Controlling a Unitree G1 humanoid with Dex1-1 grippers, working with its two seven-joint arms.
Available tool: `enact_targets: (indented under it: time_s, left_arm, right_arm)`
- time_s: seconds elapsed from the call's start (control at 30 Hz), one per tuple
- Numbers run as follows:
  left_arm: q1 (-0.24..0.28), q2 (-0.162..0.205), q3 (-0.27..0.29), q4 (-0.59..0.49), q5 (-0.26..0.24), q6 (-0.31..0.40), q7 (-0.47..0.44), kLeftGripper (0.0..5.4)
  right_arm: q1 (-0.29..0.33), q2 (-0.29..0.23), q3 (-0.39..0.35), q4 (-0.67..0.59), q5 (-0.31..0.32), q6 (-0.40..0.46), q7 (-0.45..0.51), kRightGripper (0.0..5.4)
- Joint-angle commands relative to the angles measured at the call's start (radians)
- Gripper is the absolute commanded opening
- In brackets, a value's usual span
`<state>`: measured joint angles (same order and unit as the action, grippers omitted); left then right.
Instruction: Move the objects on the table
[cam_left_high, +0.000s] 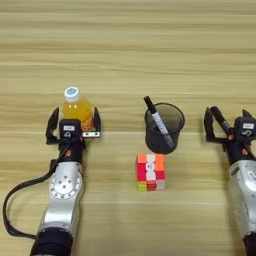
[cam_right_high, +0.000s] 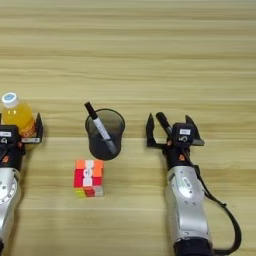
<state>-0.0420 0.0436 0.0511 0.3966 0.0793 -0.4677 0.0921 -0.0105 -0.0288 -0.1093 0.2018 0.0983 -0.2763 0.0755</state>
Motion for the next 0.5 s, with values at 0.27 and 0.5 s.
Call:
enact_targets:
  time_s: [0.27, 0.5]
  left_arm:
    - [-0.013, -0.001, 0.0, 0.005, 0.005, 0.015, 0.01, 5.4]
    - [-0.013, -0.001, 0.001, 0.006, 0.007, 0.029, 0.016, 5.4]
  right_arm:
    - [-0.014, -0.003, -0.003, 0.01, 0.008, 0.005, 0.002, 5.37]
    - [-0.009, -0.006, -0.005, -0.001, 0.012, 0.008, 0.003, 5.37]
